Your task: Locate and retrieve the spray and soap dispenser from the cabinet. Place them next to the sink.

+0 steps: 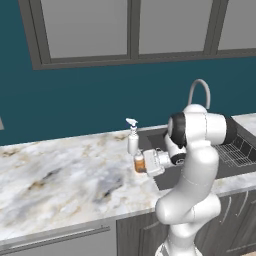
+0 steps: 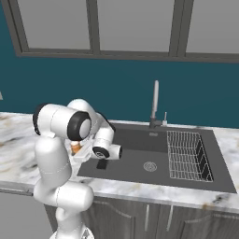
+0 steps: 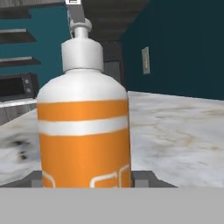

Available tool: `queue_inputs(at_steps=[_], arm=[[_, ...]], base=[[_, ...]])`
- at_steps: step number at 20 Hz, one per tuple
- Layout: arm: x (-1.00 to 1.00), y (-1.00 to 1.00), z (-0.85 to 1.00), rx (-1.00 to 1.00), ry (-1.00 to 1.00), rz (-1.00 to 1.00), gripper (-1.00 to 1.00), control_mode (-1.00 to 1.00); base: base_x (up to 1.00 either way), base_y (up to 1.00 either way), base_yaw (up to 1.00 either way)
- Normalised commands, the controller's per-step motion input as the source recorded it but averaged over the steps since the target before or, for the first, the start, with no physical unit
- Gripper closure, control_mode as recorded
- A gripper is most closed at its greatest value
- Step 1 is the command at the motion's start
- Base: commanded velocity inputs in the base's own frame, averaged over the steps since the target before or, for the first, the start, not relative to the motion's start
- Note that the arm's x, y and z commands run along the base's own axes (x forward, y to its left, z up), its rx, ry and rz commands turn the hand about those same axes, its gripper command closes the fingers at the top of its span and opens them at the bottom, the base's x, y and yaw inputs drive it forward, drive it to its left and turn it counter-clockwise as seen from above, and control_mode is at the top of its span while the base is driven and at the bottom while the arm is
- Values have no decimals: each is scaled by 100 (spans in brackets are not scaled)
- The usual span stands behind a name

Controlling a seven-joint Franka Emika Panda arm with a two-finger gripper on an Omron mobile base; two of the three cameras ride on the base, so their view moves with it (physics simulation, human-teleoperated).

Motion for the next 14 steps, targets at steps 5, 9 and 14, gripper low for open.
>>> queue_inputs(at_steps=[5, 9, 14], arm=[[0, -7, -35, 0, -3, 0, 100, -100], [0, -4, -26, 0, 0, 0, 100, -100], [0, 0, -25, 0, 0, 0, -100, -100]], base=[[0, 0, 0], [0, 0, 0], [0, 0, 0]])
